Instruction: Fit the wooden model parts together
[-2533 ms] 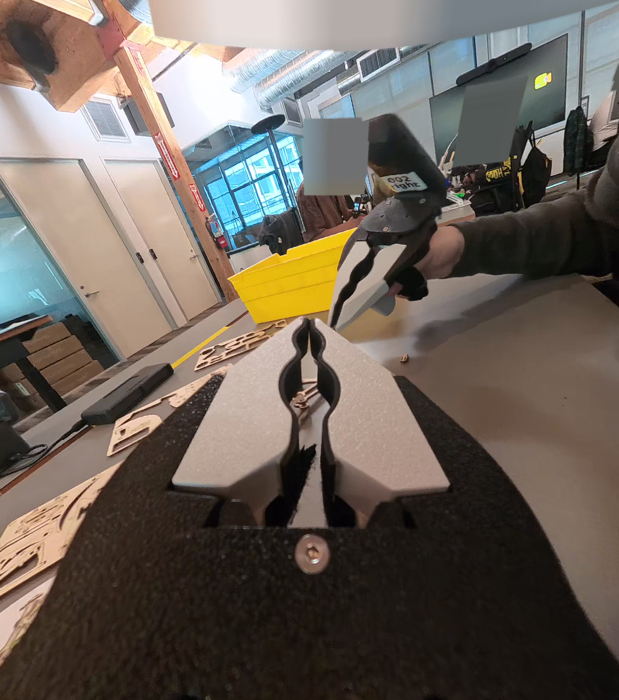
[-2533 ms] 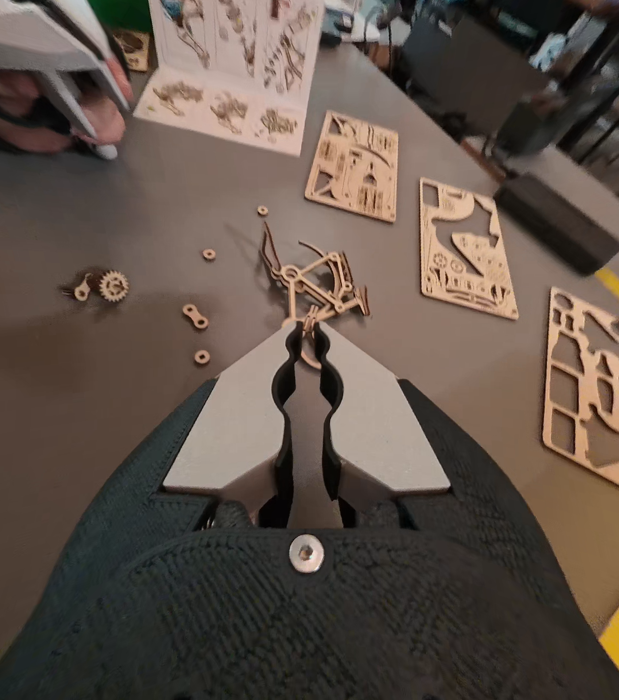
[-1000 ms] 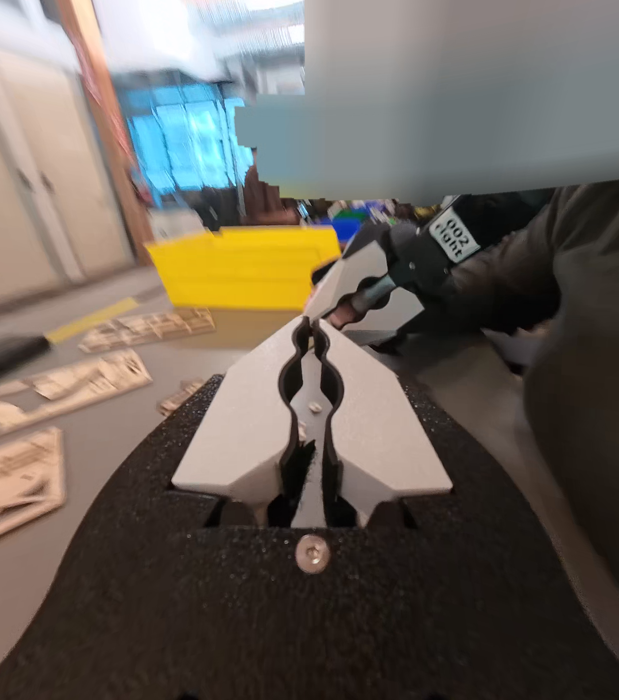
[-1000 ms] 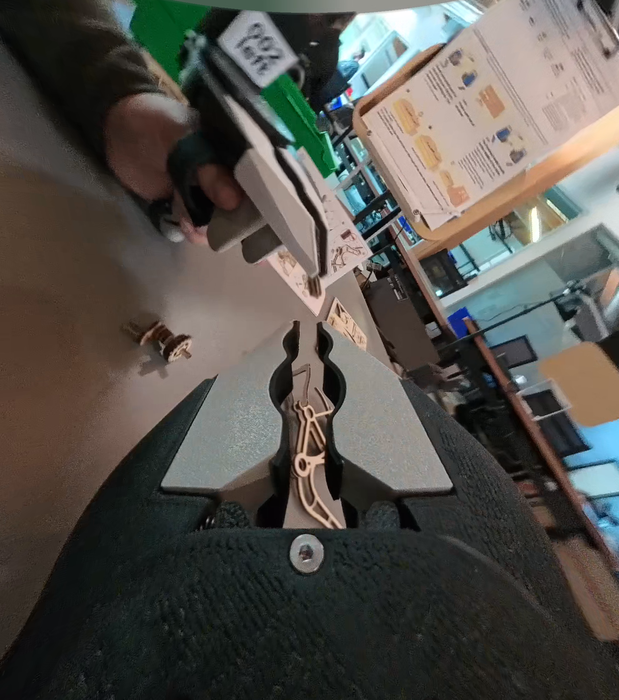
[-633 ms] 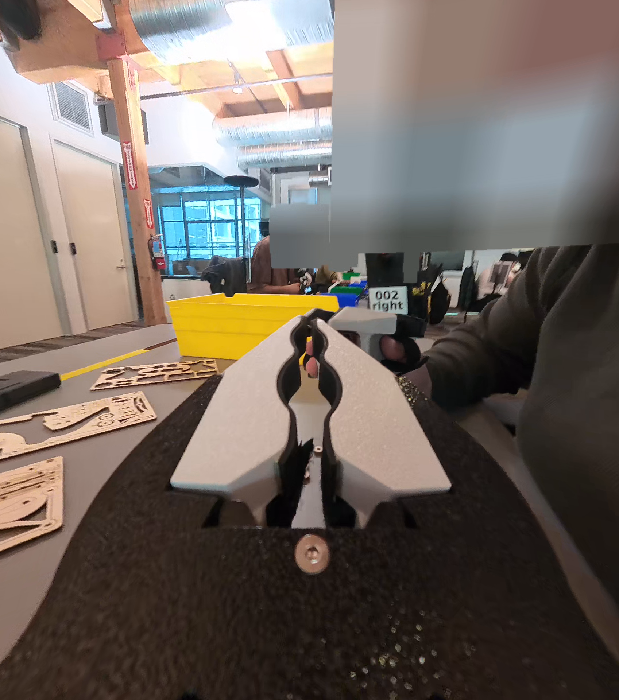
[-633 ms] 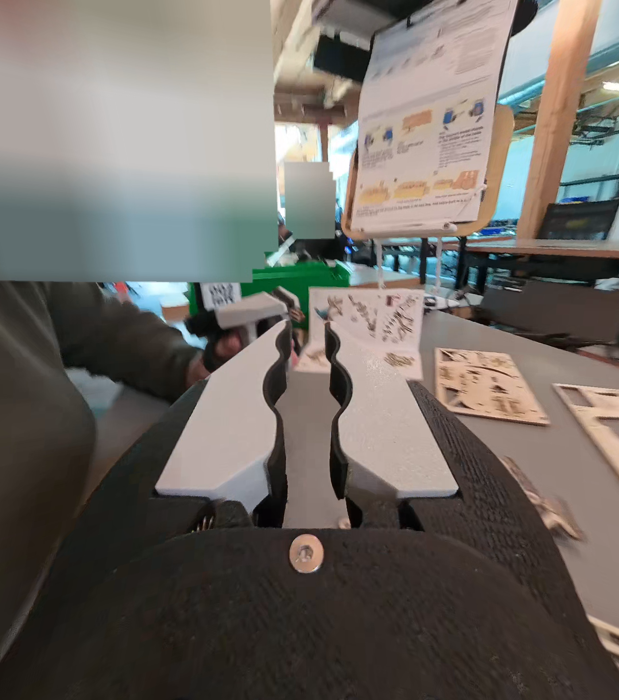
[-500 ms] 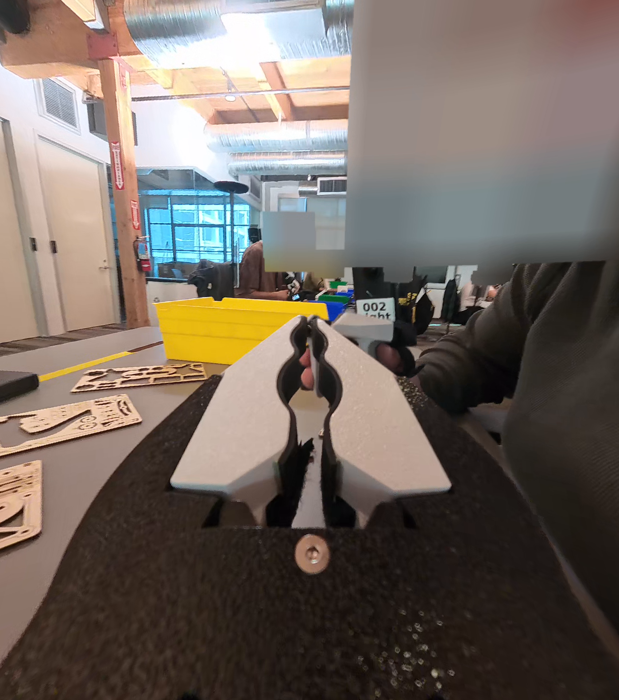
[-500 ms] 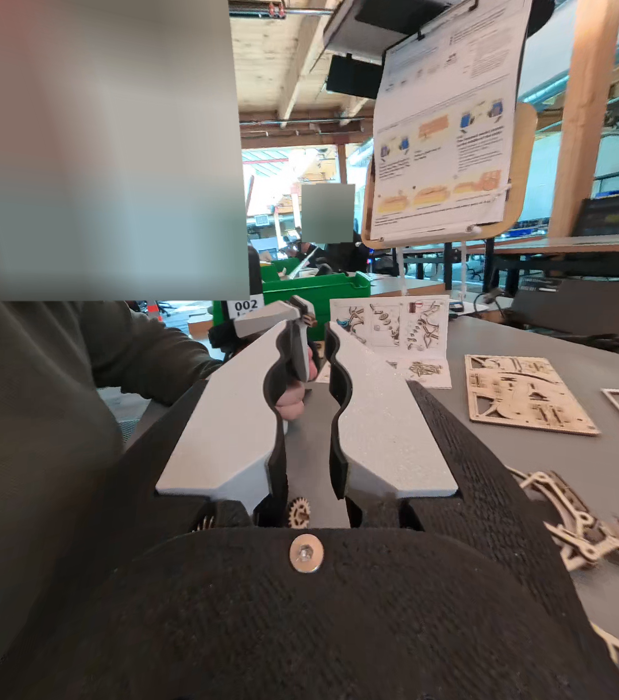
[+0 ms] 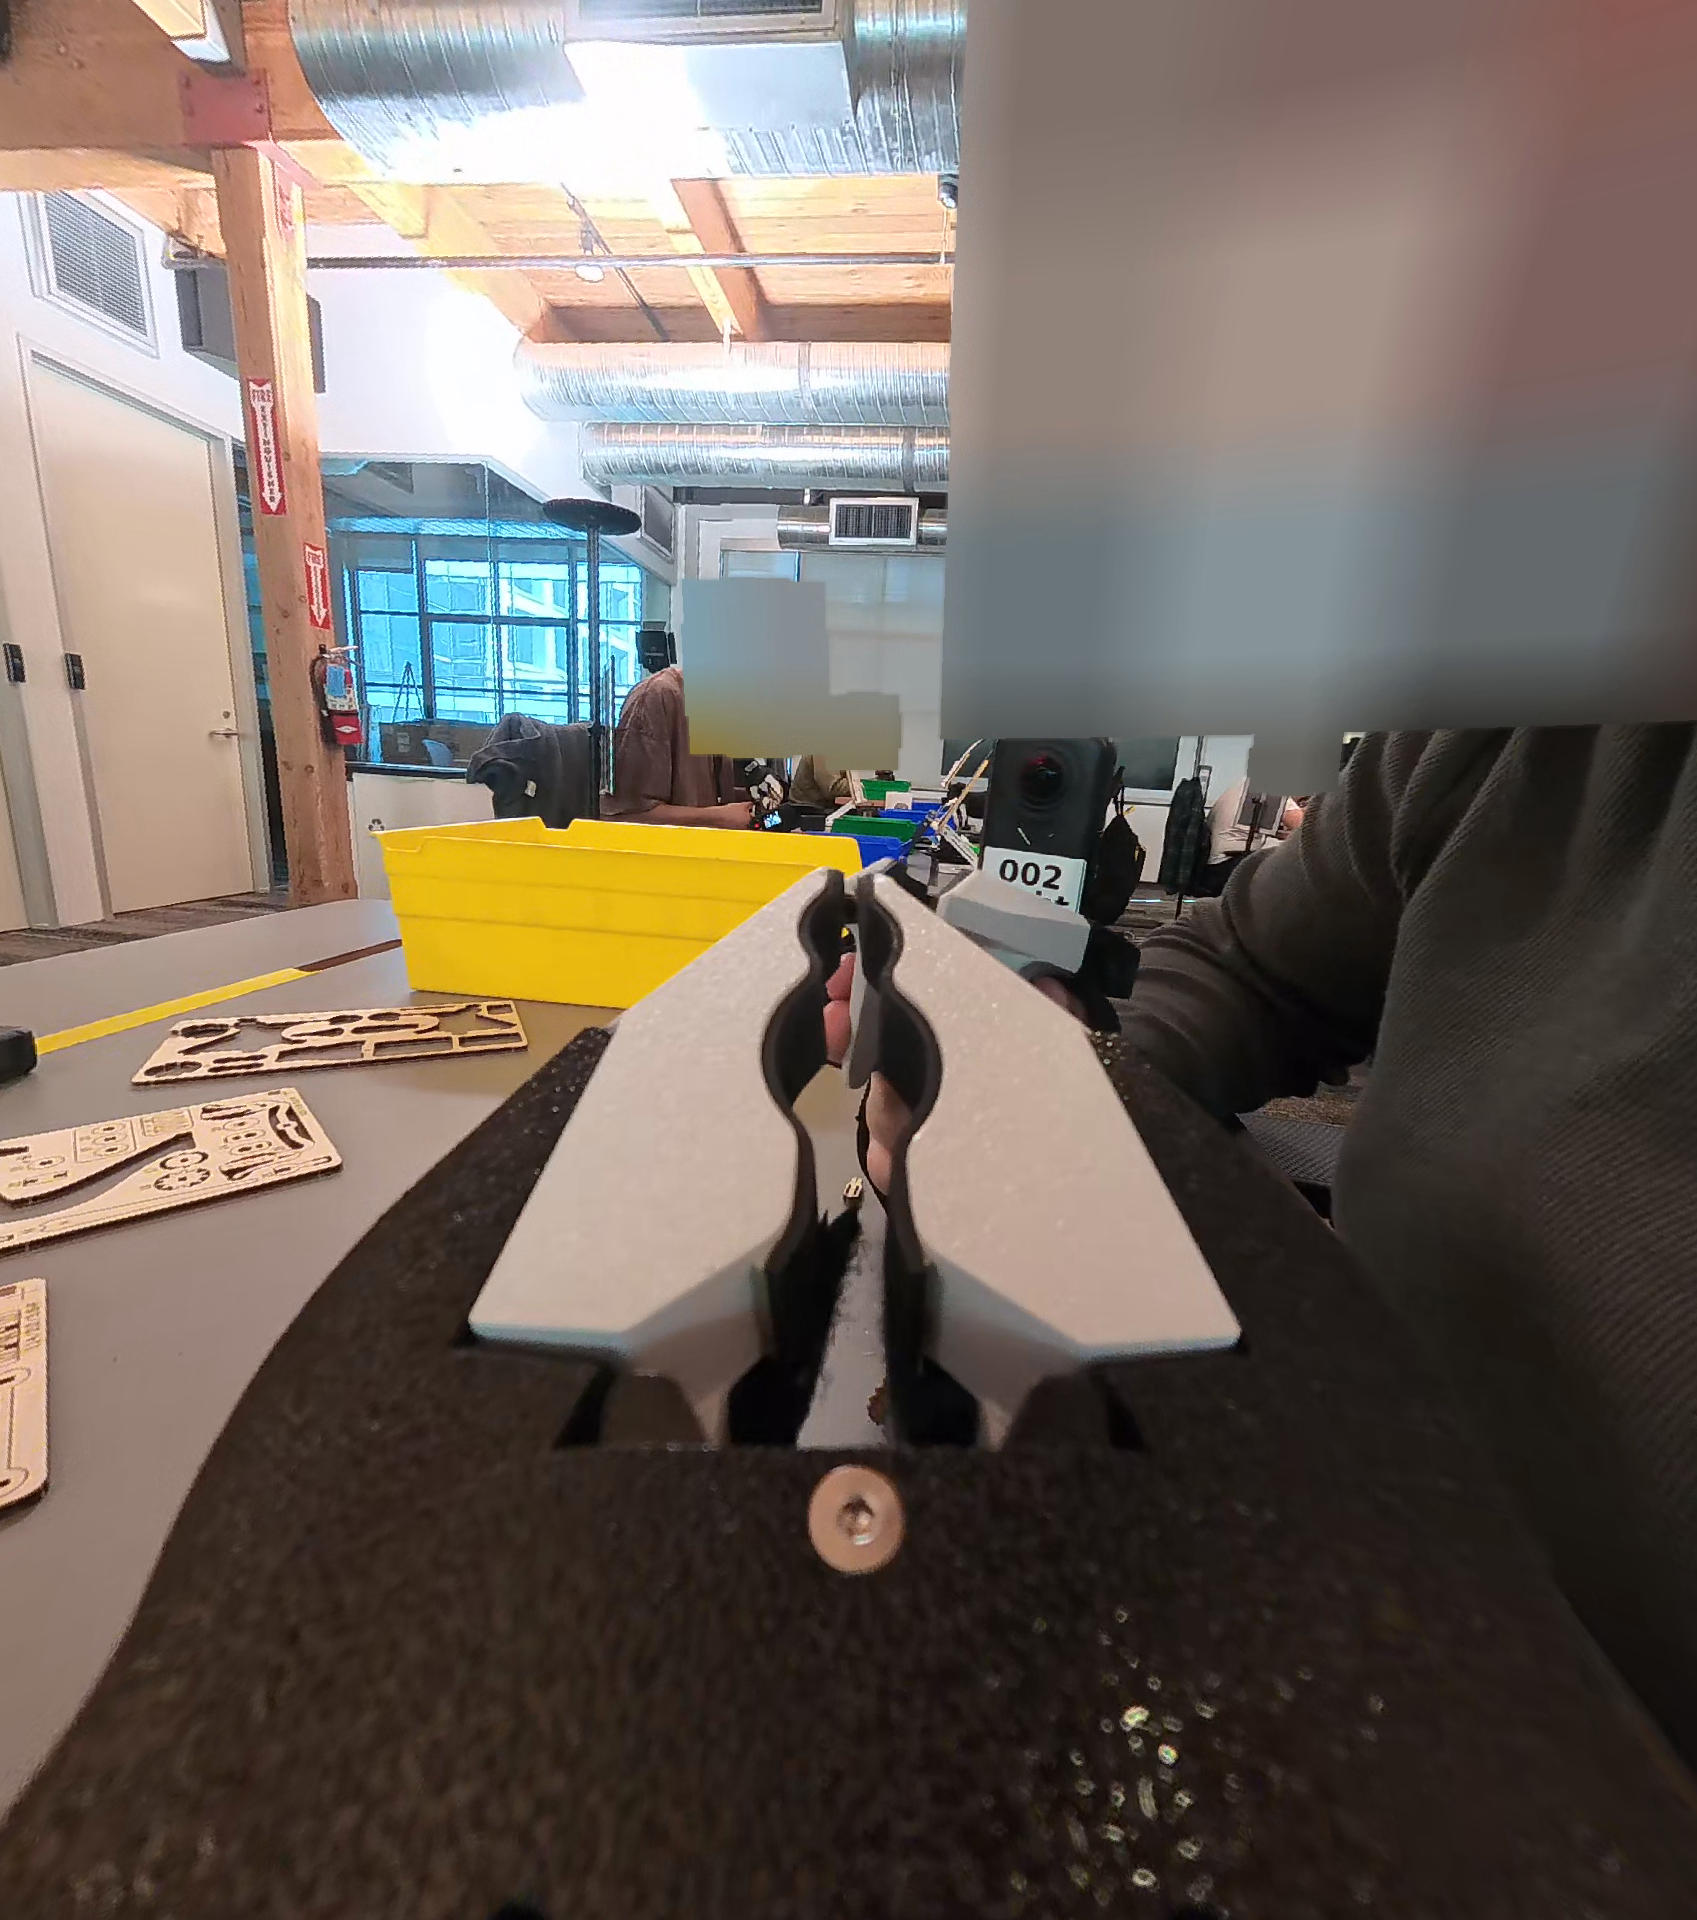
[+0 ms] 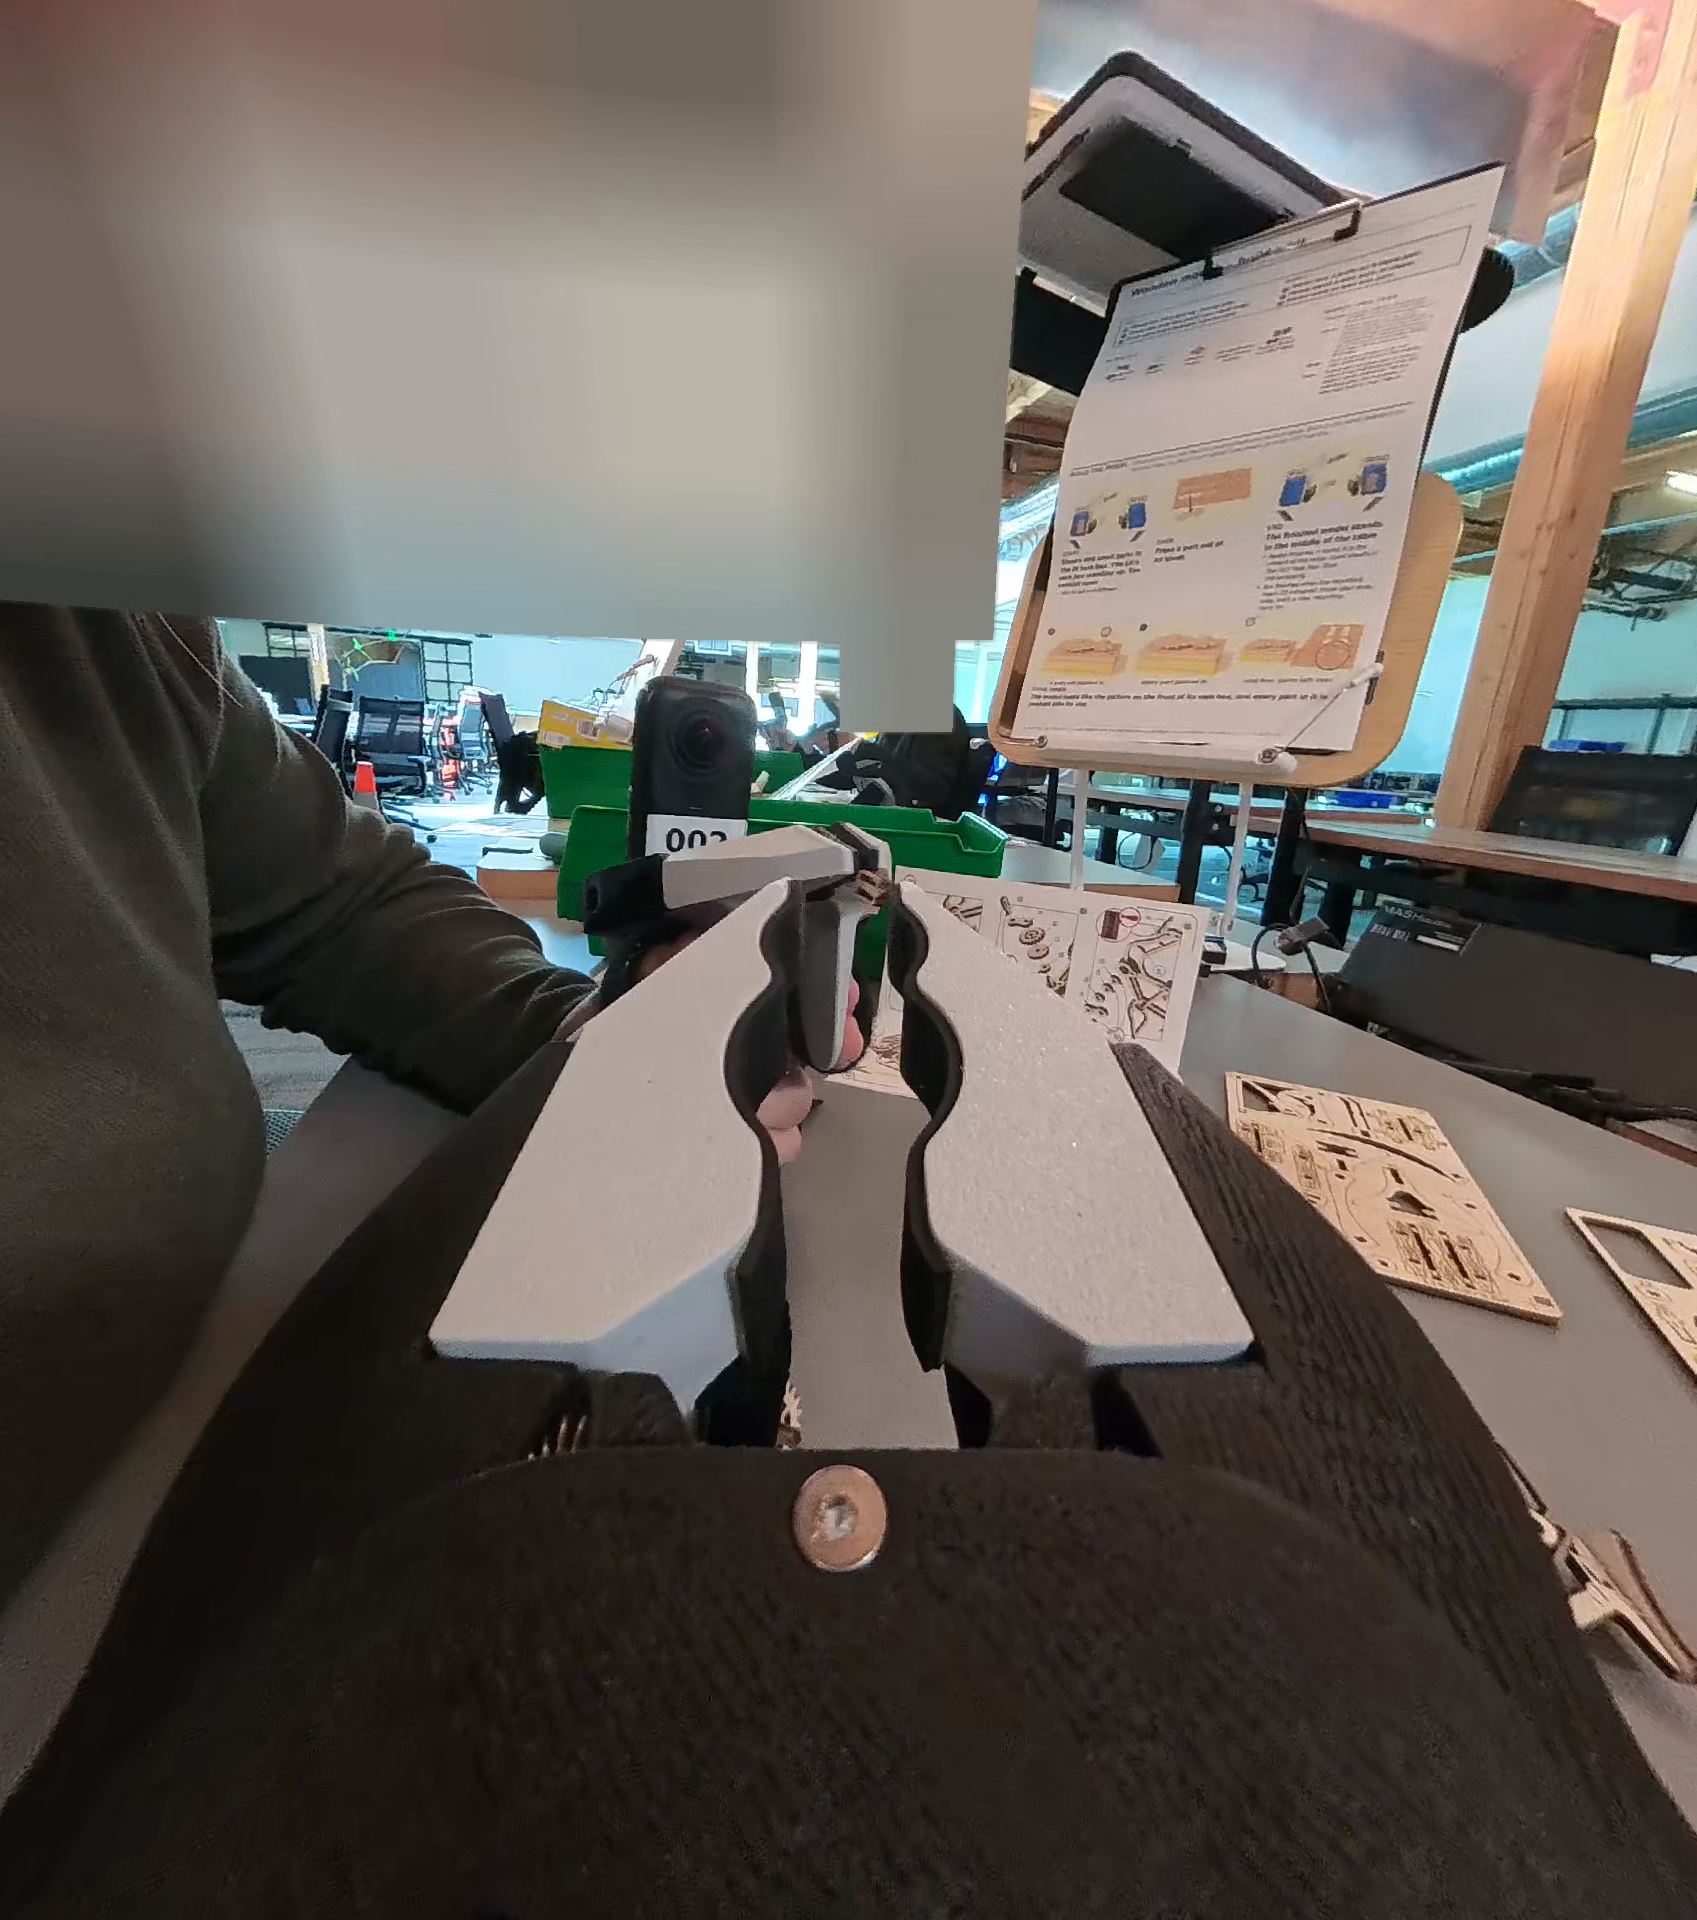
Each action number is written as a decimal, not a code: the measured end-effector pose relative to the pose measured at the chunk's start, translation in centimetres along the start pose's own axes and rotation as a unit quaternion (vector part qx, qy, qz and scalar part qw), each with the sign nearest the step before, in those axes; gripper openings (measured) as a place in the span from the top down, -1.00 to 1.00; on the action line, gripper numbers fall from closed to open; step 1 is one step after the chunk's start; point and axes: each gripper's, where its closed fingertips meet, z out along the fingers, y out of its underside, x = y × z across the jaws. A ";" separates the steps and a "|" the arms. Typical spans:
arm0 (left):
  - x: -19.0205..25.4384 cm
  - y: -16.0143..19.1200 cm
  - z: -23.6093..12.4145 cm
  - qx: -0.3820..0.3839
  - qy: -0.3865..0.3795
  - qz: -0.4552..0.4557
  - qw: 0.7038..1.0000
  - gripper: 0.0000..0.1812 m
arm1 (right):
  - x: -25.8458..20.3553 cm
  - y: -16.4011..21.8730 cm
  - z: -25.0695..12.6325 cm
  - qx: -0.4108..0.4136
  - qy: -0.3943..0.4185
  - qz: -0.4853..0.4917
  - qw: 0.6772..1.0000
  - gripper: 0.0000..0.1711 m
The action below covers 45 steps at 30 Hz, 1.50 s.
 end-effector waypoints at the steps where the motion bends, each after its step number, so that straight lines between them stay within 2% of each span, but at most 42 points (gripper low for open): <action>1: 0.0 0.0 0.0 0.000 0.000 -0.001 1.000 1.00 | 0.0 0.0 0.0 0.001 0.000 0.000 1.000 0.85; 13: -0.4 0.0 0.0 0.003 -0.009 -0.006 1.000 1.00 | 0.3 0.0 -0.1 0.001 0.010 0.002 1.000 0.86; 20: -1.4 -0.1 -0.2 0.014 -0.019 -0.029 0.999 1.00 | 1.3 0.1 0.0 0.006 0.015 0.085 0.996 0.87; 38: -0.3 -0.1 0.0 0.016 0.015 -0.032 0.999 1.00 | 0.6 0.0 0.7 0.002 -0.016 0.129 0.991 0.99; 40: -0.7 0.3 0.2 0.007 -0.011 -0.018 1.000 0.96 | 1.1 0.1 0.5 -0.022 -0.016 0.123 0.992 1.00; 42: -1.2 0.7 0.2 -0.014 -0.044 0.009 0.999 0.75 | 2.2 -0.2 -0.2 -0.051 -0.007 0.087 0.995 0.99; 45: -2.7 3.6 0.0 -0.151 -0.077 0.090 0.981 0.62 | 3.4 0.3 -1.9 -0.129 -0.020 0.017 0.991 1.00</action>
